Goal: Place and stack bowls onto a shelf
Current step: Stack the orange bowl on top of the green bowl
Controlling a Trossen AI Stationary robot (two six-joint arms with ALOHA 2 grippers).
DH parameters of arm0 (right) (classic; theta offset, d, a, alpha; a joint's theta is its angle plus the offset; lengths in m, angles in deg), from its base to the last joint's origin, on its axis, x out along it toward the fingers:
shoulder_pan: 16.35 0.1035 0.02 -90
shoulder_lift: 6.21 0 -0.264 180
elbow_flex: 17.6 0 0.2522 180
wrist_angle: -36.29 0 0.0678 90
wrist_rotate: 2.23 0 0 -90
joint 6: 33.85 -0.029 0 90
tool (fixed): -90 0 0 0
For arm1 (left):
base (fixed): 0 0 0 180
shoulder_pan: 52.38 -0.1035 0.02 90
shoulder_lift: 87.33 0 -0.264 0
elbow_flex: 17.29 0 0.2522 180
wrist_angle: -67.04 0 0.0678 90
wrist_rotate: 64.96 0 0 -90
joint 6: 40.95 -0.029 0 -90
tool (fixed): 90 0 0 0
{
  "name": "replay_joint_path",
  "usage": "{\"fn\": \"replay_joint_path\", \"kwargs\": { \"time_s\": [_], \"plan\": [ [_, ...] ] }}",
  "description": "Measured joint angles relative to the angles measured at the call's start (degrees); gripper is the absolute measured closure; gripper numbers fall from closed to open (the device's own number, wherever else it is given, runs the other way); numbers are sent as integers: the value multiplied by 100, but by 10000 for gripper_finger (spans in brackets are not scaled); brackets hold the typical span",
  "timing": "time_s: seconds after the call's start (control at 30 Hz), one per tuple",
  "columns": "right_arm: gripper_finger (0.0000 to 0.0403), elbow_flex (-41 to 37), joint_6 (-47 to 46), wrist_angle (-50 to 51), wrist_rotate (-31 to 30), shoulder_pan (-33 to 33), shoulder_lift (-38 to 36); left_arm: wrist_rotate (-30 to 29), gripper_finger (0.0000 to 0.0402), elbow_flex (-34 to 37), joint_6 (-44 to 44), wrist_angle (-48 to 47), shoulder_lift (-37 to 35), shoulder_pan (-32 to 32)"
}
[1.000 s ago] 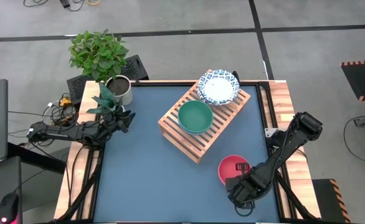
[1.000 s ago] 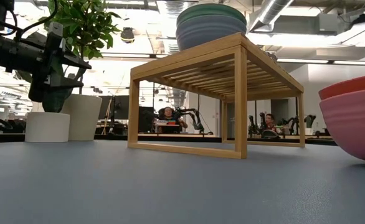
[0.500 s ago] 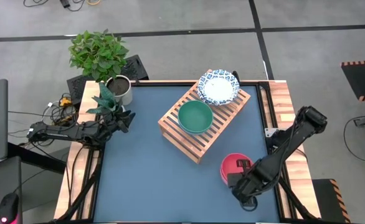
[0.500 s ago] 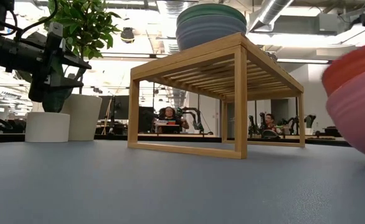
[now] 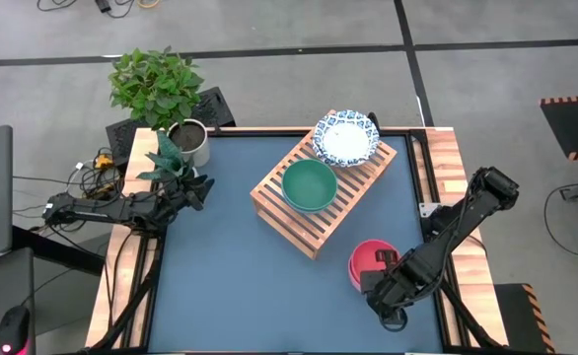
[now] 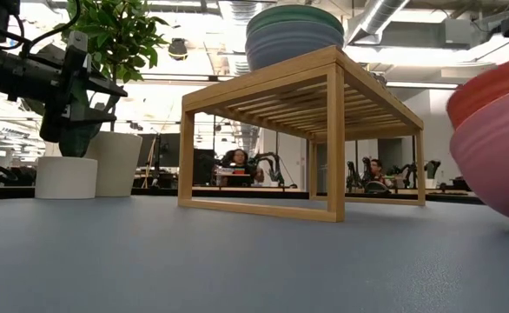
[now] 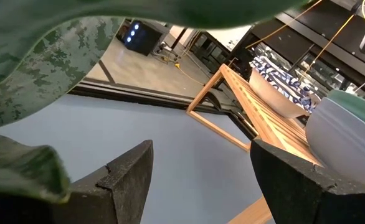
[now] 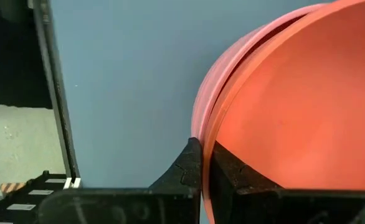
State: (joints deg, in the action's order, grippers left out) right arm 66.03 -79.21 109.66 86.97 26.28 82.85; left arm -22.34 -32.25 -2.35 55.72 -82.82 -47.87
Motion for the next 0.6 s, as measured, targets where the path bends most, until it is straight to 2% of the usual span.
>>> {"fn": "replay_joint_path", "kwargs": {
  "time_s": [0.17, 0.37, 0.6],
  "plan": [
    [373, 2, -445, 639, -65, -3, 2, 0, 148, 0, -1, 0, 0, -2],
    [373, 260, -360, 1005, -92, 1, 9, 2, 148, 0, -3, -2, 0, -1],
    [373, 774, -278, 1643, -650, -4, 9, 2, 148, 0, -90, -2, 0, 0]
  ]
}}
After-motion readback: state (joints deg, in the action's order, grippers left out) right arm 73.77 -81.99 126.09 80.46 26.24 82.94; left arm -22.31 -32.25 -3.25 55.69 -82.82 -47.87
